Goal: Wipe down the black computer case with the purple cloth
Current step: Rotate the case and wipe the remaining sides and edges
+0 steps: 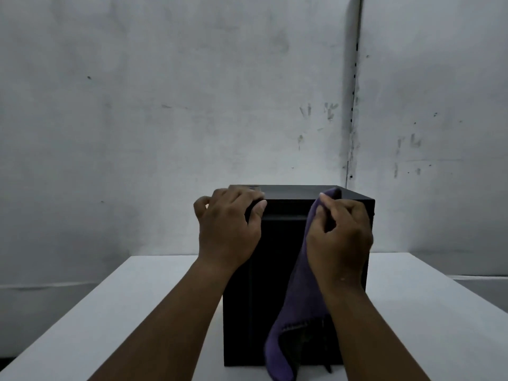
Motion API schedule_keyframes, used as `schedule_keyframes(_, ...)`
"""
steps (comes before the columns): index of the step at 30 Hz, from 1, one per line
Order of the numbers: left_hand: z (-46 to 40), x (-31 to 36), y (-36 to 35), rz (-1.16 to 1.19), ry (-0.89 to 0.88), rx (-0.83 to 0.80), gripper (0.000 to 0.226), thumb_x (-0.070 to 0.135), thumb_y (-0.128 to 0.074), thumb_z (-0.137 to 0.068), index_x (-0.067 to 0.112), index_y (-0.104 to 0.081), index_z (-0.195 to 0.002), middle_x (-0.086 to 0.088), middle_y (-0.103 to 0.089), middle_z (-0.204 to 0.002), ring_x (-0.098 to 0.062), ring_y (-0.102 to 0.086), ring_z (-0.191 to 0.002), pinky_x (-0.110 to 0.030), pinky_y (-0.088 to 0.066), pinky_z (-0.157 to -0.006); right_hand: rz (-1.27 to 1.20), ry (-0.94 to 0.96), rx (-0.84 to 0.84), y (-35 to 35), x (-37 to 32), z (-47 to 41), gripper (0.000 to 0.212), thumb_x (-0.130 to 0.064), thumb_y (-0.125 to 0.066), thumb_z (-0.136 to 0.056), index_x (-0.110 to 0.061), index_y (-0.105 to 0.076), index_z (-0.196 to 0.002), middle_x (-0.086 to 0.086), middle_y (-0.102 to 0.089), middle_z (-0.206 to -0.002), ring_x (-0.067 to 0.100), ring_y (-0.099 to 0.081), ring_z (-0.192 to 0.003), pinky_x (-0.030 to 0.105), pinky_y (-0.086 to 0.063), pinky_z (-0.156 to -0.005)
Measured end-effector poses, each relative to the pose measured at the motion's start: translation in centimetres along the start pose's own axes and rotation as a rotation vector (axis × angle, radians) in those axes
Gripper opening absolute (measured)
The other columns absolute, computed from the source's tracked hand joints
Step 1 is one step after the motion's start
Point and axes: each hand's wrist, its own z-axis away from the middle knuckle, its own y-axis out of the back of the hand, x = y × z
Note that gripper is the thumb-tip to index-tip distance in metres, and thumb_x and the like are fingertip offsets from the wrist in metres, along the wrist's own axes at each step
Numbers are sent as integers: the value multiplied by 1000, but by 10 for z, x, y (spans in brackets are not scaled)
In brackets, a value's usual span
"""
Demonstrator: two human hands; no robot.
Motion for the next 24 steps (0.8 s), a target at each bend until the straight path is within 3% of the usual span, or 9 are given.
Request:
schedule_keyframes(8, 8, 0, -19, 79, 24, 84, 24, 47, -57, -95, 31, -66, -111, 11, -63, -114, -18, -50, -115, -37, -33, -90, -75, 189, -253, -4, -14, 13, 23, -5, -67, -98, -4, -75, -119, 7, -63, -106, 17, -61, -93, 22, -53, -83)
schedule_keyframes(13, 10, 1, -27, 63, 31, 170, 24, 49, -57, -95, 30, -69, -104, 12, -64, -108, -19, -53, -113, -42, -36, -90, -15, 64, -123, 10, 3, 0, 19, 1, -71, -92, -4, -78, -109, 7, -64, -100, -1, -45, -86, -3, -37, -82)
schedule_keyframes(15, 10, 4, -30, 54, 43, 206, 23, 49, -59, -94, 29, -70, -100, 12, -64, -105, -19, -53, -112, -41, -36, -89, -20, -4, -85, 10, 6, -1, 20, 1, -72, -92, -5, -78, -110, 5, -64, -100, 0, -47, -87, -3, -36, -81)
schedule_keyframes(19, 10, 5, -34, 37, 45, 237, 24, 49, -59, -95, 28, -69, -100, 8, -66, -105, -23, -54, -112, -44, -37, -89, -65, 109, -208, 3, -8, 15, 21, -6, -72, -93, -9, -78, -113, 3, -63, -103, 16, -58, -93, 6, -40, -86)
schedule_keyframes(21, 11, 3, -35, 39, 42, 232, 25, 49, -58, -95, 28, -69, -102, 7, -65, -105, -24, -54, -113, -44, -37, -90, -88, 194, -295, 2, -11, 20, 19, -10, -72, -96, -10, -78, -114, -1, -63, -103, 17, -59, -91, 20, -50, -84)
schedule_keyframes(24, 12, 2, -35, 36, 27, 226, 26, 49, -57, -95, 28, -69, -103, 7, -66, -106, -24, -54, -114, -43, -36, -90, -100, 212, -291, 5, -1, 15, 17, -12, -72, -96, -13, -79, -111, -2, -65, -101, 19, -62, -87, 36, -56, -77)
